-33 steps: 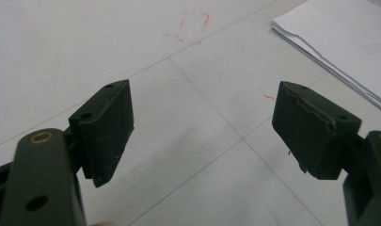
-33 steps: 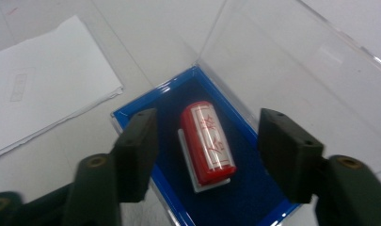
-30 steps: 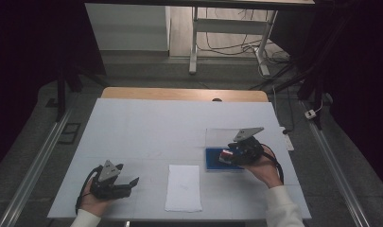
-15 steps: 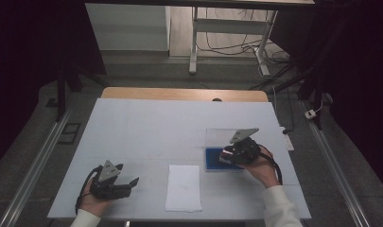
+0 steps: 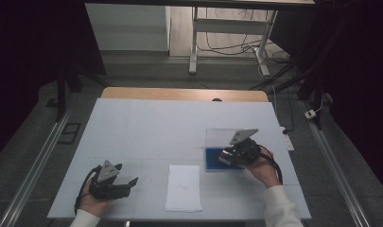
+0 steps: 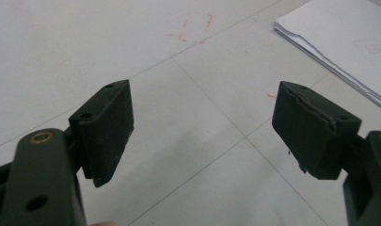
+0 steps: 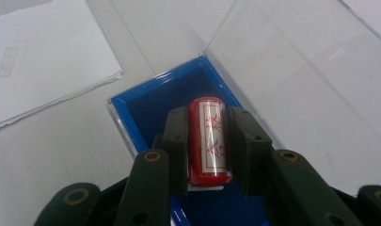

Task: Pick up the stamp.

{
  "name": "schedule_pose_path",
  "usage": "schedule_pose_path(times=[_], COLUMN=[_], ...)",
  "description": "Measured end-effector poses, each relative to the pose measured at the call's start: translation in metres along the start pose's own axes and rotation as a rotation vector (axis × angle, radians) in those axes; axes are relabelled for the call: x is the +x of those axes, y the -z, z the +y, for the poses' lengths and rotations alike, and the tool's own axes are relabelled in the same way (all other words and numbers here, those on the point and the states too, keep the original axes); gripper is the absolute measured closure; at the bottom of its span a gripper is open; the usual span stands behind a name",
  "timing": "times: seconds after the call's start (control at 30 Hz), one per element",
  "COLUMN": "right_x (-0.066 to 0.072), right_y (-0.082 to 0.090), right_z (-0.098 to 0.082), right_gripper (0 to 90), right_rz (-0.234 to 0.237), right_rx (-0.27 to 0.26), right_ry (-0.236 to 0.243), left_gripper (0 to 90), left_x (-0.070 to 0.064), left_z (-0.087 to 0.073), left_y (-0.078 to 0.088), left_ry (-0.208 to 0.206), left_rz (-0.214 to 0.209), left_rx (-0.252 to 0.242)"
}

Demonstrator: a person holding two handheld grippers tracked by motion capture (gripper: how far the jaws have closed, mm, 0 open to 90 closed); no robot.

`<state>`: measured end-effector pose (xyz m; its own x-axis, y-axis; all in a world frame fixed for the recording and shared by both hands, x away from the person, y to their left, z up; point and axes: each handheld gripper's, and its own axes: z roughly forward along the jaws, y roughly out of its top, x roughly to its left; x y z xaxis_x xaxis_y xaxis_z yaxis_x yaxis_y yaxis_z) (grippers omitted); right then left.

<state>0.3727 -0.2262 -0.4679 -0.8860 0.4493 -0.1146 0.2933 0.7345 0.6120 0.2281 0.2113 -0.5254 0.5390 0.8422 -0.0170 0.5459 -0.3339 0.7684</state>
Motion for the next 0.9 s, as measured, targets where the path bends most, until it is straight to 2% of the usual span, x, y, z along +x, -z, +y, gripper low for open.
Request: schedule_pose_path(times=[0.2,0.3,0.43,0.7,0.9], right_x=[0.0,0.001,0.002,0.003,0.004], right_y=[0.0,0.001,0.003,0.022,0.032], right_z=[0.0,0.001,0.002,0.009,0.013], right_gripper=[70.1,70.3,70.4,70.4,70.4], right_rz=[0.001,-0.014,-0.014,-0.028,-0.034], right_rx=[-0.002,0.003,-0.014,-0.115,-0.156], right_ry=[-0.002,0.003,-0.007,-0.047,-0.063], left_gripper=[21.5,21.5,21.5,21.6,21.6], left_x=[0.0,0.0,0.0,0.0,0.0], left_z=[0.0,0.0,0.0,-0.001,-0.001], left_y=[0.0,0.0,0.0,0.0,0.0], left_ry=[-0.001,-0.002,-0.003,-0.001,-0.002], left_rz=[-0.001,0.0,0.0,0.002,0.002], left_rx=[-0.001,-0.001,0.0,-0.001,-0.001])
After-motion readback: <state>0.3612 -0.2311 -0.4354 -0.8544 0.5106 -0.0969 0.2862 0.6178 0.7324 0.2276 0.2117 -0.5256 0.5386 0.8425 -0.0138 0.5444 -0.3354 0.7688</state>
